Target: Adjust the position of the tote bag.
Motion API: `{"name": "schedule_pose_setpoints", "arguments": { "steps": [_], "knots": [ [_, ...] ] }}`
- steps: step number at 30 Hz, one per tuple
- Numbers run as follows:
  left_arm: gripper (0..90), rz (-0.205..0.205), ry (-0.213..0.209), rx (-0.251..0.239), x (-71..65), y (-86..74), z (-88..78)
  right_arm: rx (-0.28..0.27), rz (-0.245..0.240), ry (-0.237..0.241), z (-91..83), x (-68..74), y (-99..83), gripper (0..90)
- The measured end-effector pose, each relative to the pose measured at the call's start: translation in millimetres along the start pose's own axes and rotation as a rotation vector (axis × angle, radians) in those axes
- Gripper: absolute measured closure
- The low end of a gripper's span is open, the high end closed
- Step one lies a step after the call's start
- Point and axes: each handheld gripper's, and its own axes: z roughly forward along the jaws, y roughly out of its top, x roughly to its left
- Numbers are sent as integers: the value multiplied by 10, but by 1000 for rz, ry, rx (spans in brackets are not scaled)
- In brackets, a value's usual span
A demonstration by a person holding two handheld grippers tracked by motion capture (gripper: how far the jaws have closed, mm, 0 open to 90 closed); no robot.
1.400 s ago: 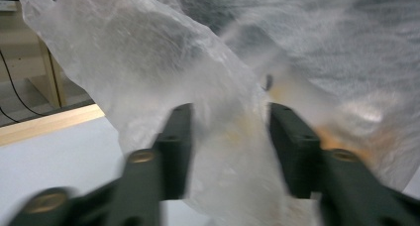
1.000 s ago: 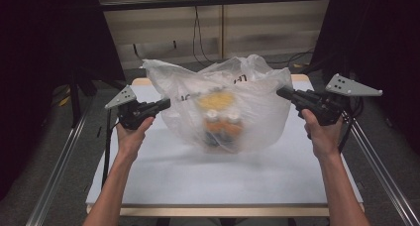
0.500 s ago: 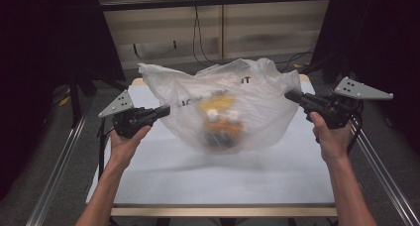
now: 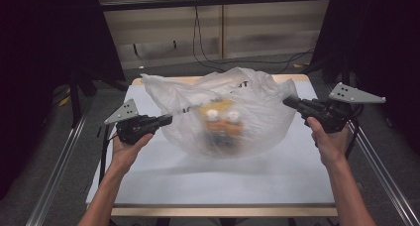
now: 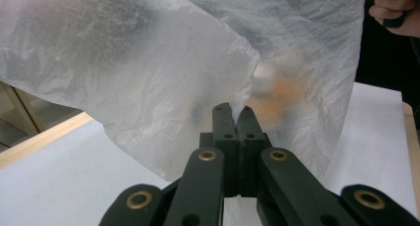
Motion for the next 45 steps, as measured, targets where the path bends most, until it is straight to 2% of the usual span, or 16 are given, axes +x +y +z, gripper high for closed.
{"name": "schedule_pose_setpoints", "arguments": {
  "steps": [10, 13, 15, 21, 22, 28, 29, 33, 34, 37, 41, 45],
  "knots": [
    [900, -10, -10, 47, -8, -120, 27, 50, 16, -8, 84, -37, -117, 900],
    [900, 0, -22, 56, -25, -135, 46, 58, 16, -8, 106, -40, -133, 900],
    [900, -8, -29, 58, -32, -141, 51, 61, 13, -10, 108, -43, -136, 900],
    [900, 6, -45, 95, -47, -188, 86, 84, 25, -13, 125, -73, -196, 900],
    [900, 15, -37, 110, -40, -202, 94, 90, 31, -15, 132, -81, -215, 900],
    [900, 7, -47, 131, -27, -242, 127, 116, 36, -17, 151, -124, -279, 900],
    [900, 19, -51, 159, -23, -255, 131, 126, 43, -21, 161, -132, -303, 900],
    [900, 17, -54, 166, -37, -279, 126, 146, 48, -18, 177, -140, -352, 900],
    [900, 29, -48, 186, -41, -301, 119, 153, 48, -18, 180, -140, -362, 900],
    [900, 29, -56, 198, -38, -330, 119, 159, 52, -20, 186, -148, -380, 900],
    [900, 40, -53, 236, -37, -376, 141, 191, 66, -28, 221, -164, -439, 900],
    [900, 42, -45, 248, -45, -398, 182, 225, 76, -40, 273, -188, -494, 900]
  ]
}}
